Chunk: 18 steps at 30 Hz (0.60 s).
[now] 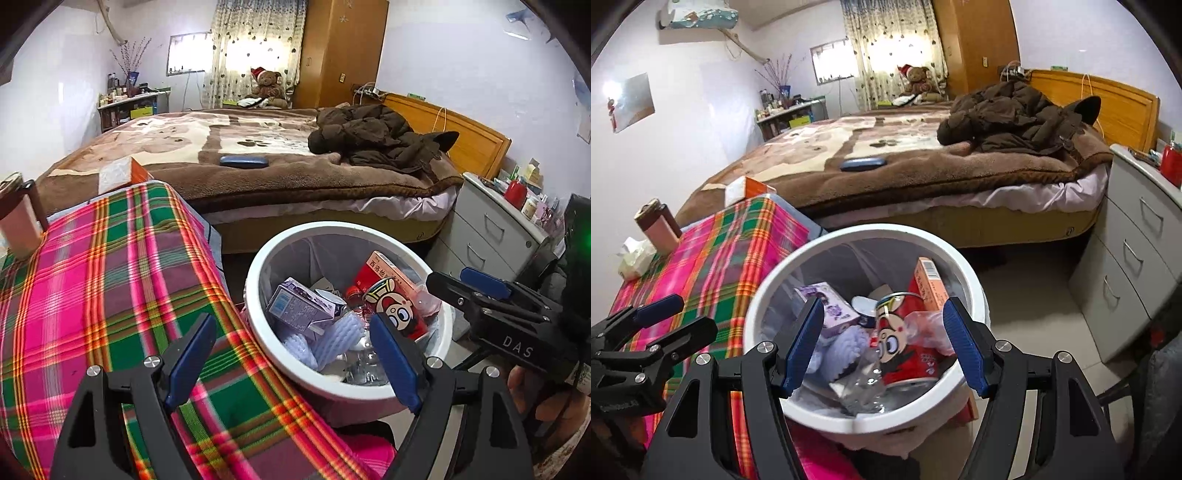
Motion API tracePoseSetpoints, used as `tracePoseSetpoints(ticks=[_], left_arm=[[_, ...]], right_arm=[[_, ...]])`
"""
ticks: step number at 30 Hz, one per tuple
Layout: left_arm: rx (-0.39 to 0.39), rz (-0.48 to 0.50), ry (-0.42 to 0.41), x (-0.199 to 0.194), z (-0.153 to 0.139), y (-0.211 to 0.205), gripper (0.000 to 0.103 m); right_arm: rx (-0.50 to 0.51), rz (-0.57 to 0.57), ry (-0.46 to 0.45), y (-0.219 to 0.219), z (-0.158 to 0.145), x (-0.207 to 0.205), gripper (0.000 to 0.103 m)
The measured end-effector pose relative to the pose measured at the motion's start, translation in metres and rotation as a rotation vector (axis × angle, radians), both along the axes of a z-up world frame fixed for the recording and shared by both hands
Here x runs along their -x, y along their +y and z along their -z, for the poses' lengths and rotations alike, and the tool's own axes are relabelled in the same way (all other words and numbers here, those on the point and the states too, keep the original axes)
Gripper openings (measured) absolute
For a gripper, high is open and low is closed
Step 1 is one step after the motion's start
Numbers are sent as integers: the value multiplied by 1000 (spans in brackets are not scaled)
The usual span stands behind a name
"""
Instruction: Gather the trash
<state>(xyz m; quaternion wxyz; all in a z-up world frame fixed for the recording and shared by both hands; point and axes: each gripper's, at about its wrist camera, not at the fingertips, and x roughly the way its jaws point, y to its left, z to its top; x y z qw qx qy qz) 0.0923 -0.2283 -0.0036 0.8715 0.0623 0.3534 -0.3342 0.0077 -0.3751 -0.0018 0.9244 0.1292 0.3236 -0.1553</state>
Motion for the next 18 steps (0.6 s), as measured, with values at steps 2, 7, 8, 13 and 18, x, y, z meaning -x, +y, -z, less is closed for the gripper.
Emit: tracePoseSetpoints(ticks=[2,7,8,13,18], left_arm=[[6,-15,-22,5,-5,7,86],[18,-82,-81,21,-19,29,86],[17,-95,-98,24,-20,33,86],[8,-161,-134,38,-24,55,86],[-6,-215,-179,54,-24,74,86]], right_arm=[[5,0,-12,5,-4,5,69],[22,-12,-51,22,-12,17,69],[29,-17,-57,28,-13,20,69],[54,-37,-89,48,-17,27,69],[97,-57,-106,68,-20,31,69]])
